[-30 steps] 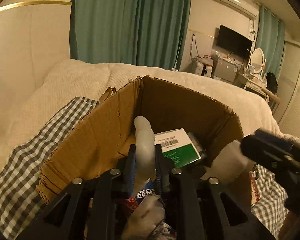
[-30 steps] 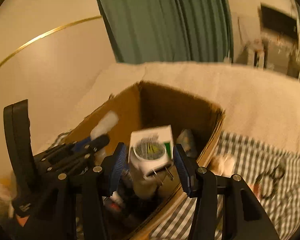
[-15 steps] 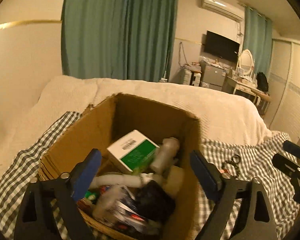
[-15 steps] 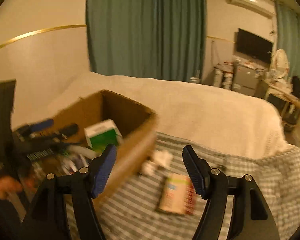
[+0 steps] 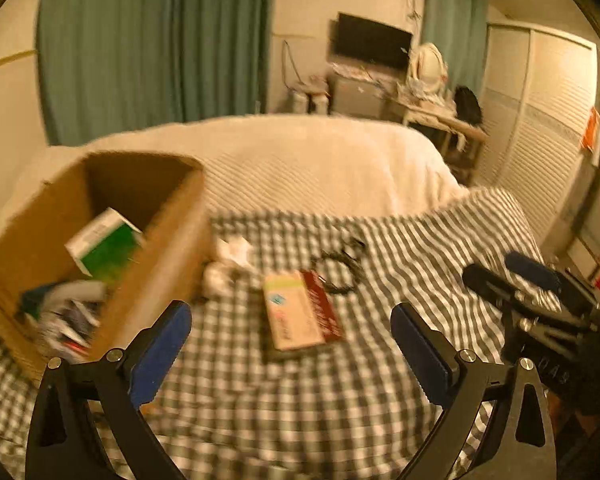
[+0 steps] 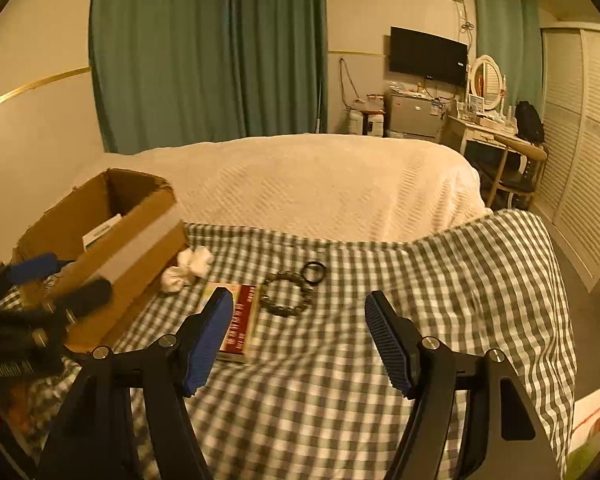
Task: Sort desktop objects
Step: 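Grasp the amoxicillin box with the left tool while the right tool grasps the bead bracelet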
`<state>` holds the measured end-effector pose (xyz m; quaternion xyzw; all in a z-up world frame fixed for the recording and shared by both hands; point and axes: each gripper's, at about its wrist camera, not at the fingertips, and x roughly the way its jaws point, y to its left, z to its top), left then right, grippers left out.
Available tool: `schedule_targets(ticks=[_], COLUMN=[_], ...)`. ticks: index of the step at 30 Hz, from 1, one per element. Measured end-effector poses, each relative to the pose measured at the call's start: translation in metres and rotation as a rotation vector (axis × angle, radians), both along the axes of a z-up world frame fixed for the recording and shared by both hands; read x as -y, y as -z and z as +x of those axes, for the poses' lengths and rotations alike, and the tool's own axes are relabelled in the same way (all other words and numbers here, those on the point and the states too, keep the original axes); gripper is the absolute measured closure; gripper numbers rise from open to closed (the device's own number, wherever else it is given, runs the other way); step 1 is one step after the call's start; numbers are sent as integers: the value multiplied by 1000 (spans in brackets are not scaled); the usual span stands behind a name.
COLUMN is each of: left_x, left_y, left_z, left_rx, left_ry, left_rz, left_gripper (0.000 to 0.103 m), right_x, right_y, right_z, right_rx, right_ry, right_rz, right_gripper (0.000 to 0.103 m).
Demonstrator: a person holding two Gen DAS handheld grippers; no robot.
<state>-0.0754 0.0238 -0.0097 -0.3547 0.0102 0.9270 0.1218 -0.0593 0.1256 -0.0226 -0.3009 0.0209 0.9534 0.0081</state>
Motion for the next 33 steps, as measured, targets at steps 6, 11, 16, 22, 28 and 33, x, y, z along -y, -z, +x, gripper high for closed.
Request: schedule_targets(ticks=[6,11,16,22,28,33], left_x=[-14,-20,-26,-25,-8,8], left_y=[45,83,114,143,138,135], left_z=[-29,-62,-92,-109,-103,-92], left_rx=[152,258,322,407,348,306], left_ry=[-48,-89,-108,-64,-43,-81], left_rz=[33,65,22,24,39,85], left_gripper=[1,1,1,6,25,25], right_x=[-41,-64,-69,-52,-31,-23], right_y=[18,35,49,67,98,130], right_z=[-5,-27,-47,-90,-136,-172], right_rx=[25,67,101,159,247,353], right_ry=[28,34,16,-30,1,32], right_rz=[-23,-15,-36,-55,-56,-61], right_gripper=[35,35,35,35,35,39])
